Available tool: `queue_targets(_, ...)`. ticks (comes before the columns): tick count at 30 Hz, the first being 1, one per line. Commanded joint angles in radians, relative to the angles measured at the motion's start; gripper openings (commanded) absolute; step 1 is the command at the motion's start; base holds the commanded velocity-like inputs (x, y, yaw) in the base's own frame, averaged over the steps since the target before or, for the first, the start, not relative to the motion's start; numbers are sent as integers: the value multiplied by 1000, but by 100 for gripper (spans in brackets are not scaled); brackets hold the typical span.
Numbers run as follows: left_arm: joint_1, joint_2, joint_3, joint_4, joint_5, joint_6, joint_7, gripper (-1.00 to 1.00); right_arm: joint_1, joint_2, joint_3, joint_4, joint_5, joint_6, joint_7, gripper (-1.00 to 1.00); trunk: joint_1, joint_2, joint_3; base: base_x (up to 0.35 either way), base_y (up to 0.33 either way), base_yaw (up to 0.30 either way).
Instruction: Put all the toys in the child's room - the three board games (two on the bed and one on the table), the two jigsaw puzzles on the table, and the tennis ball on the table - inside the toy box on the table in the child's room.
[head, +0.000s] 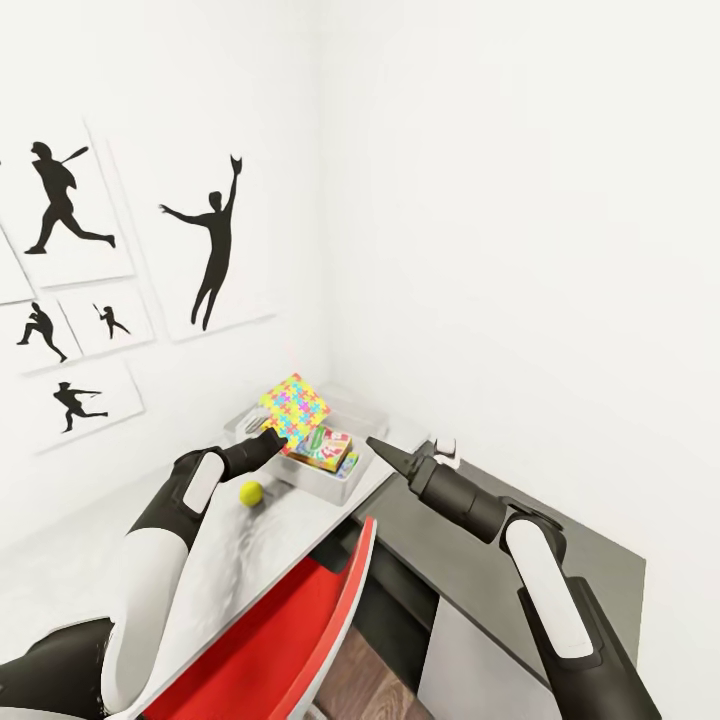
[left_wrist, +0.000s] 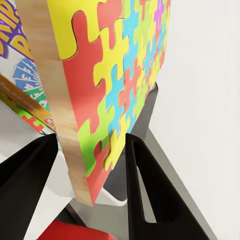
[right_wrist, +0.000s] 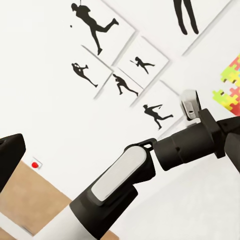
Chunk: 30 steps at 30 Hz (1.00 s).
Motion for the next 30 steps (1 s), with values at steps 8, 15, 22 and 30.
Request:
queue_targets(8, -1, -1, 6, 0, 3, 8, -2, -100, -1, 0, -1, 0, -3, 6, 0, 100, 1, -2, -2, 109, 0, 0)
queue_targets(15, -1, -1, 6, 0, 2, 8, -1, -100, -1, 0, -1, 0, -3, 6, 0, 100, 1, -2, -2, 16, 0, 0)
queue_targets(22, -1, -1, 6, 0, 3, 8, -2, -100, -1, 0, -1, 0, -3, 6, 0, 100, 1, -2, -2, 125, 47, 0)
queue_targets(30, -1, -1, 6, 0, 2, 8, -2, -100, -1, 0, -1, 0, -3, 6, 0, 100, 1, -2, -2, 20, 8, -6)
